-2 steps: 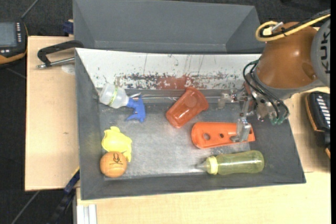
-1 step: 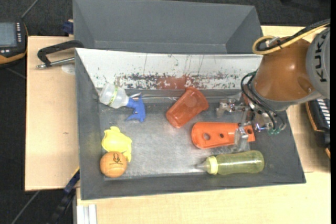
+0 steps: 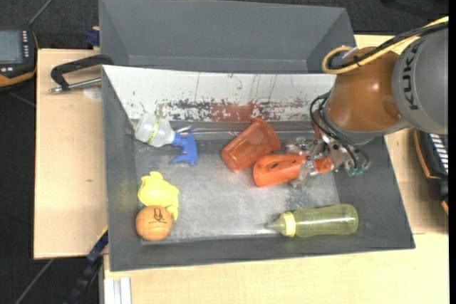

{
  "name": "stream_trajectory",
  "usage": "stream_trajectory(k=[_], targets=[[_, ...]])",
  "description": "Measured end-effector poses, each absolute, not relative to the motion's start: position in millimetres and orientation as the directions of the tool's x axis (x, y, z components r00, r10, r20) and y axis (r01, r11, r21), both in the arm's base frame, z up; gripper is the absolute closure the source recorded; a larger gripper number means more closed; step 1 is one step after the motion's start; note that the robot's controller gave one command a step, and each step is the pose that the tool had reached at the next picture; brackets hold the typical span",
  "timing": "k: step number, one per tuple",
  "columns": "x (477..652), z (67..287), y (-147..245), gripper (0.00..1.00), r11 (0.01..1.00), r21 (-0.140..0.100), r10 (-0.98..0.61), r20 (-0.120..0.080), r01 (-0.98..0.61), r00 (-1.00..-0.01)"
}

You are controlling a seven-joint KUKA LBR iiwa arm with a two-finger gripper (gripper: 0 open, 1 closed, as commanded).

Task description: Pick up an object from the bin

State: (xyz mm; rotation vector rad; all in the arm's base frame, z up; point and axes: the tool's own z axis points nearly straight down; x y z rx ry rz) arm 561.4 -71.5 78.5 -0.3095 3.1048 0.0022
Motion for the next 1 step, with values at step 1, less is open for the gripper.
stream_trajectory(k=[1], targets=[[561.4,78.5,-71.5,1.0,0.98,-0.001,-0.198,-0.021,-0.198,-0.98]])
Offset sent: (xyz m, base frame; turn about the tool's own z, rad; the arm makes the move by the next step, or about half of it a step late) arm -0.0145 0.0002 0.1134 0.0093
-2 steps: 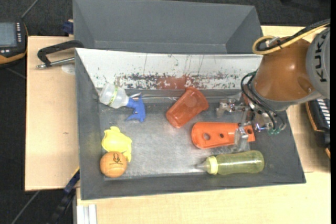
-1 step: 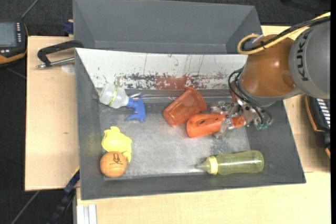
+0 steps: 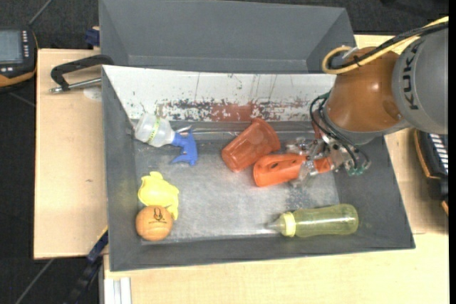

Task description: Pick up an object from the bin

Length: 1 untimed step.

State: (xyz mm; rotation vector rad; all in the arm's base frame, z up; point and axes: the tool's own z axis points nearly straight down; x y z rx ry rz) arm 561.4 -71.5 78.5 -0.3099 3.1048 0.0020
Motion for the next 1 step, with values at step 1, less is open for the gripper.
stream_trajectory(k=[1], targets=[[553.6,119.1,-70.6,1.0,0.981,0.002,-0.195,-0.015,-0.195,-0.981]])
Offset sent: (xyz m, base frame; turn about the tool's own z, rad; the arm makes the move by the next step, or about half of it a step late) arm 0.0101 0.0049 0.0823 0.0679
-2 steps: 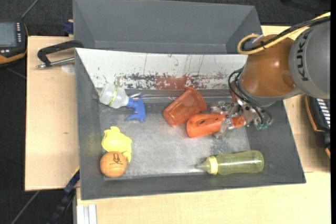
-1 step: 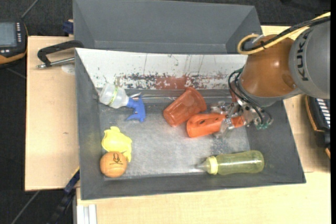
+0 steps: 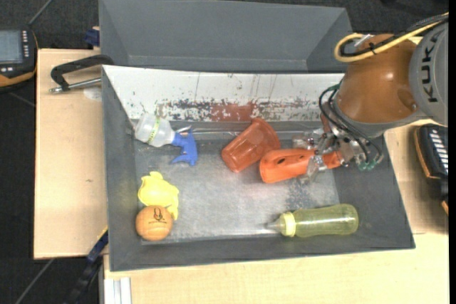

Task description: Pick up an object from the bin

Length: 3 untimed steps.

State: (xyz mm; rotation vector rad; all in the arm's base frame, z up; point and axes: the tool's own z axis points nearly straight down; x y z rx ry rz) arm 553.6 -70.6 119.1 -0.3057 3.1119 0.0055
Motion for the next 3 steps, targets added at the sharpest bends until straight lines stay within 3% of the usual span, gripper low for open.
stream_trajectory(k=[1,2,3], targets=[[570.8,160,-67,1.0,0.991,0.0,-0.131,-0.029,-0.131,-0.991],[556.6,190,-69,1.0,0.988,0.002,-0.154,-0.022,-0.154,-0.988],[568.0,245,-63,1.0,0.992,0.002,-0.127,-0.024,-0.127,-0.992]])
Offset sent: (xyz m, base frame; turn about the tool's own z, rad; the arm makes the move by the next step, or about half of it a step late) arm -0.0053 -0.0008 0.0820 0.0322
